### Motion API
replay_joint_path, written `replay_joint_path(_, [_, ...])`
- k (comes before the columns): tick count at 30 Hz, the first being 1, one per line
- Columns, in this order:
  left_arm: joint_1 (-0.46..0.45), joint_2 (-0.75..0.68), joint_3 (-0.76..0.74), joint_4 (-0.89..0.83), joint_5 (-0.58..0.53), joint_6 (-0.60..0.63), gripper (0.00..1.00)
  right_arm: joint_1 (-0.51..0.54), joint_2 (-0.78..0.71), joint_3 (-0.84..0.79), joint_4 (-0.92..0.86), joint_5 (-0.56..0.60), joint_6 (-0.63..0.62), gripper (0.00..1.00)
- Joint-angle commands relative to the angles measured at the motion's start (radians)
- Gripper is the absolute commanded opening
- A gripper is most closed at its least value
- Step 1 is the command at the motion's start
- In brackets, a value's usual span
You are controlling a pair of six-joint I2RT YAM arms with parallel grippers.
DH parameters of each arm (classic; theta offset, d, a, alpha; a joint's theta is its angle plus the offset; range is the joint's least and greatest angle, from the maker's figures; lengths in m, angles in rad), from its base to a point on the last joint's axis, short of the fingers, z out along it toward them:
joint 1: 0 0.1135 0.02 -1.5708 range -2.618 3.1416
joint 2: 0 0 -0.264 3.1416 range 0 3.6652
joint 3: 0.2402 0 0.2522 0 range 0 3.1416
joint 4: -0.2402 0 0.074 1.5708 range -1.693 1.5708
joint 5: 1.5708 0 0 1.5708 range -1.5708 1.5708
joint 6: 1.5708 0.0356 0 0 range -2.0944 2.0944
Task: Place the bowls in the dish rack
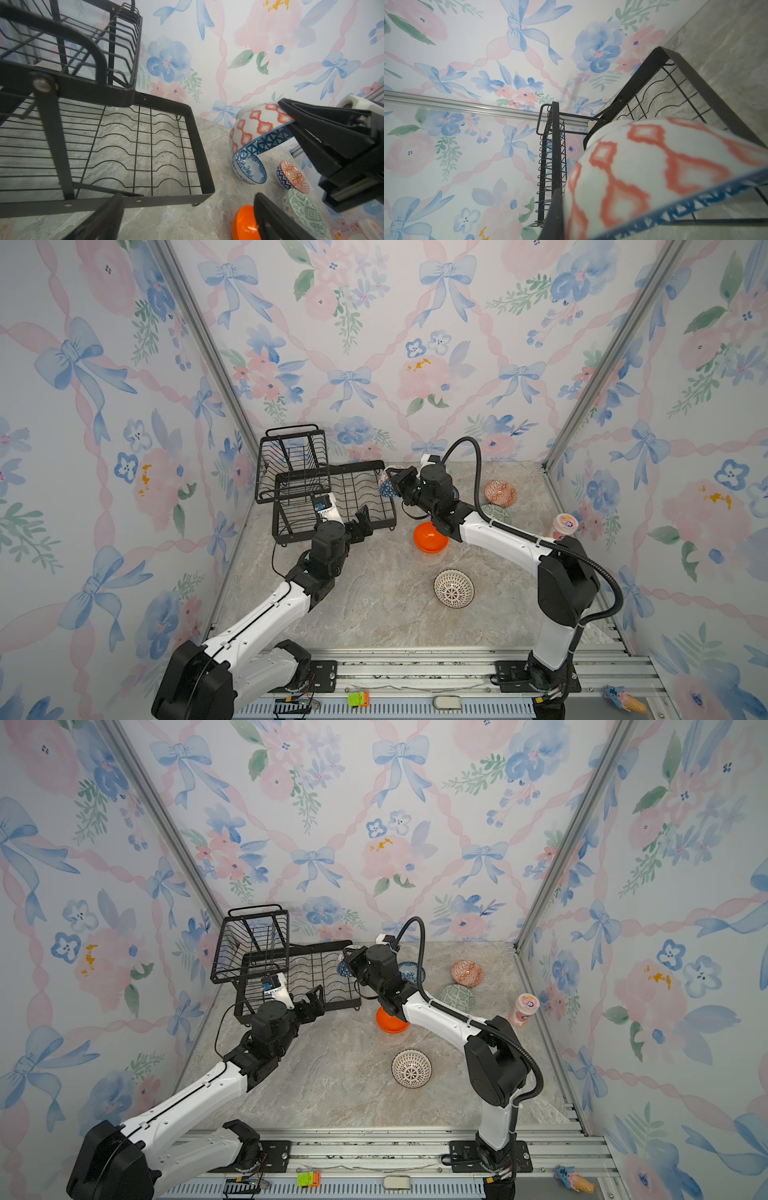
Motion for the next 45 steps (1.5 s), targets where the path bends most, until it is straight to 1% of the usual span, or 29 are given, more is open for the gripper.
replay_joint_path(1, [0.044,-0.029,0.082,-0.169,0.131,-0.008,0.98,-0.015,0.075,0.077,0.164,-0.034,-0.063,0.00])
replay_joint_path(2, [0.058,-0.026,0.131,-0.186,0.153,-0.008,0.98,-0.016,0.093,0.097,0.156,-0.038,-0.079,0.00])
replay_joint_path(5, [0.103,0.003,0.198,-0.222,0.223,-0.016,0.98,-0.015,0.146,0.179,0.081,-0.036,-0.154,0.00])
replay_joint_path(7, [0.127,0.027,0.232,-0.226,0.260,-0.022,0.98,-0.017,0.183,0.217,0.076,-0.040,-0.177,0.00])
replay_joint_path(15, [0.232,0.152,0.366,-0.230,0.361,-0.054,0.98,-0.034,0.386,0.410,0.090,-0.073,-0.166,0.00])
replay_joint_path(17, [0.245,0.177,0.404,-0.229,0.373,-0.044,0.98,-0.034,0.433,0.481,0.064,-0.076,-0.178,0.00])
replay_joint_path(18, [0.252,0.189,0.425,-0.229,0.380,-0.036,0.98,-0.034,0.467,0.535,0.023,-0.077,-0.198,0.00])
replay_joint_path(21, [0.266,0.224,0.472,-0.232,0.390,-0.011,0.98,-0.034,0.537,0.632,0.014,-0.084,-0.221,0.00])
replay_joint_path(26, [0.272,0.280,0.546,-0.245,0.354,0.056,0.98,-0.035,0.648,0.828,-0.082,-0.073,-0.266,0.00])
replay_joint_path(28, [0.287,0.303,0.563,-0.247,0.354,0.058,0.98,-0.035,0.687,0.880,-0.086,-0.061,-0.255,0.00])
replay_joint_path(31, [0.318,0.346,0.578,-0.244,0.368,0.029,0.98,-0.035,0.756,0.966,-0.097,-0.051,-0.236,0.00])
replay_joint_path(35, [0.335,0.391,0.596,-0.238,0.379,0.025,0.98,-0.035,0.831,1.034,-0.057,-0.031,-0.215,0.00])
replay_joint_path(40, [0.366,0.415,0.596,-0.213,0.410,0.005,0.98,-0.036,0.888,1.075,-0.010,0.002,-0.230,0.00])
replay_joint_path(45, [0.374,0.427,0.585,-0.197,0.426,-0.010,0.98,-0.034,0.940,1.133,-0.008,0.036,-0.236,0.00])
